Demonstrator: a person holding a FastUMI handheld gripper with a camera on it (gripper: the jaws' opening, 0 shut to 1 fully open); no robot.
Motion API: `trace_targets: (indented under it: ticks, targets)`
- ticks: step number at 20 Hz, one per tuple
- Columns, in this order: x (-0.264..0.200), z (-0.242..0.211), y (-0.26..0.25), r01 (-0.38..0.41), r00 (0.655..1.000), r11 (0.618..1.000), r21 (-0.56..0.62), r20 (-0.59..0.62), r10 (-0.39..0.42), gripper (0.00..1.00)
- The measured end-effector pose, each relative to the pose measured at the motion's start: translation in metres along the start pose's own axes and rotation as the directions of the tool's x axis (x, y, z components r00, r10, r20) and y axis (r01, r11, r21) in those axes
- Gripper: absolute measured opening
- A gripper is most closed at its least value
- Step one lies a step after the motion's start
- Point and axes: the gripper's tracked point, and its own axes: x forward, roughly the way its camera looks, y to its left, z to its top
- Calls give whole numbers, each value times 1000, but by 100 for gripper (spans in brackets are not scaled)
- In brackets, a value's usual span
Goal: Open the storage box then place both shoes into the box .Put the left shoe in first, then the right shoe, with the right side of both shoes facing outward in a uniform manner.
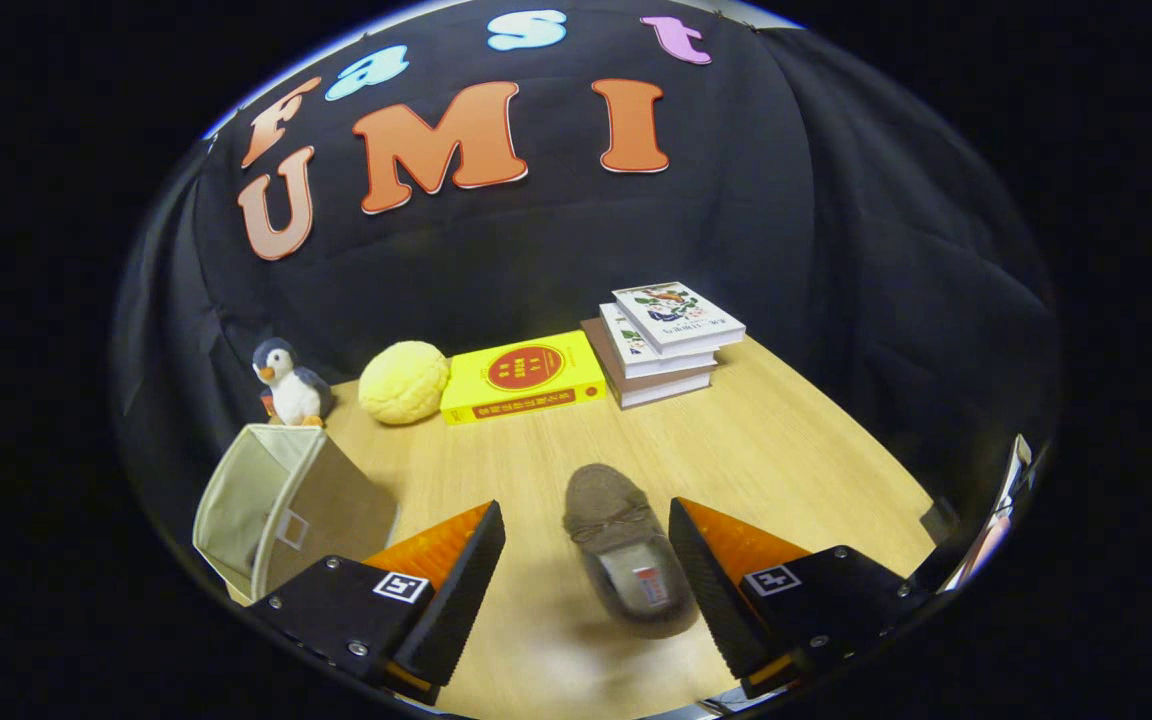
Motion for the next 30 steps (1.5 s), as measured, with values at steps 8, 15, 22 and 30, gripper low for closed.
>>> trace_targets:
  ticks: [8, 15, 22, 30]
  targets:
    - [57, -48, -39, -6, 995, 997, -78, -97, -2, 97]
    - [88, -81, -34, -91, 978, 994, -60, -196, 78, 63]
    - [84, -89, -37, -152, 969, 987, -53, -204, 139, 46]
    - [99, -98, -49, -120, 969, 993, -22, -221, 112, 13]
